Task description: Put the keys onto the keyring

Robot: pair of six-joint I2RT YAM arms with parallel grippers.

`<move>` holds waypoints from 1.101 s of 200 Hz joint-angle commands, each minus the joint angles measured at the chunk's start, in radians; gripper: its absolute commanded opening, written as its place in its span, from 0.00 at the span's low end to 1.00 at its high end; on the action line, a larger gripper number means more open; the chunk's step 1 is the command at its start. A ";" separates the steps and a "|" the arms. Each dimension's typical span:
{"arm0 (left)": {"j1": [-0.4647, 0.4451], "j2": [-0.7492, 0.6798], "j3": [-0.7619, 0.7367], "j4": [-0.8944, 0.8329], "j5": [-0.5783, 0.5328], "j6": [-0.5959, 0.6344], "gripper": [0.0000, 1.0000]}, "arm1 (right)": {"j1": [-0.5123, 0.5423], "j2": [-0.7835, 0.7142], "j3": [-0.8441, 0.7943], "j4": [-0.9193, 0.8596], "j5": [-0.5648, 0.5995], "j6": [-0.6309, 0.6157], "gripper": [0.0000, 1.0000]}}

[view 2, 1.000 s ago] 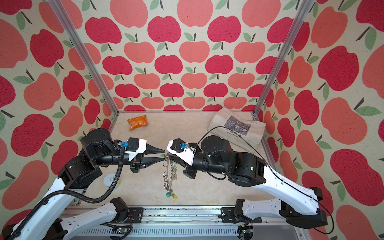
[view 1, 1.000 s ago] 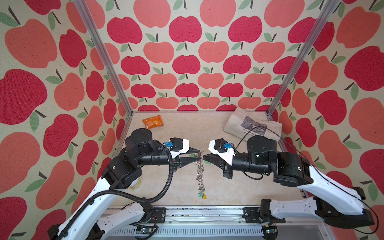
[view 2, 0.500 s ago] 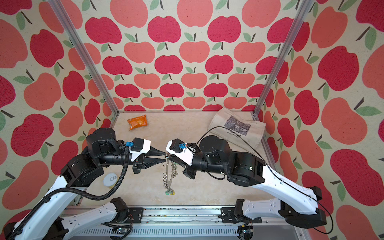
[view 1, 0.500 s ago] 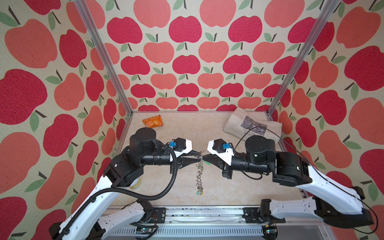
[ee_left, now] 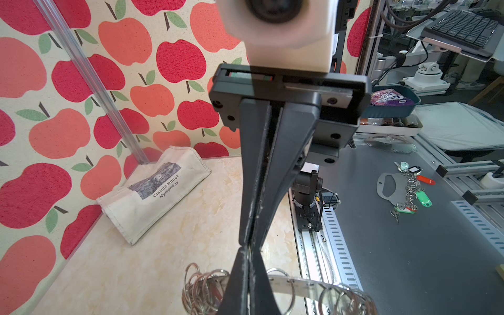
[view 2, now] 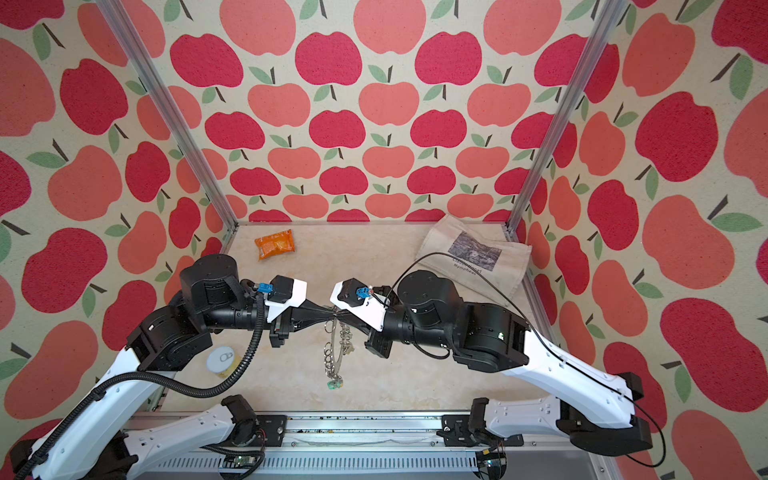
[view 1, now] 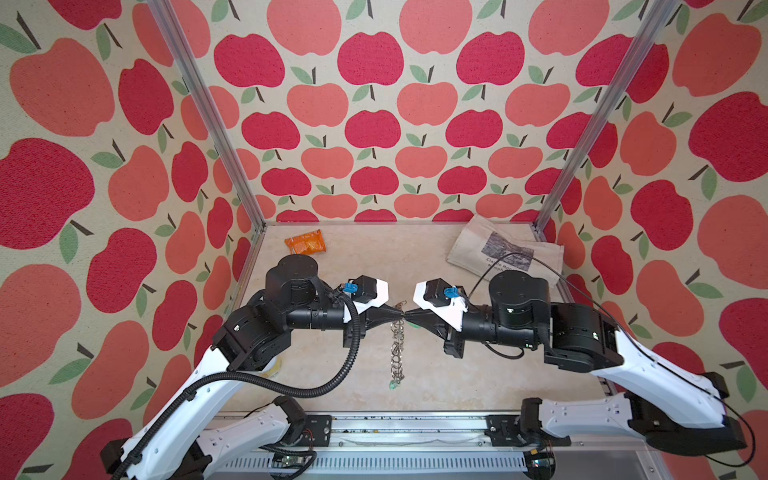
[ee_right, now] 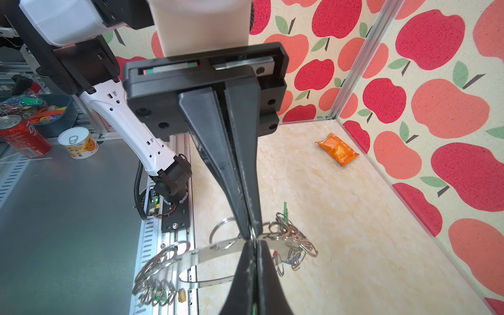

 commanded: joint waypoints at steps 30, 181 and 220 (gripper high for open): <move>-0.007 -0.035 -0.004 0.049 -0.004 0.013 0.00 | 0.006 -0.001 0.046 0.009 0.012 0.002 0.00; 0.000 -0.074 -0.027 0.153 -0.010 -0.009 0.00 | 0.006 0.019 0.064 -0.018 -0.047 -0.001 0.17; 0.001 -0.079 -0.027 0.156 -0.019 -0.006 0.00 | 0.007 0.010 0.058 -0.009 -0.049 0.002 0.00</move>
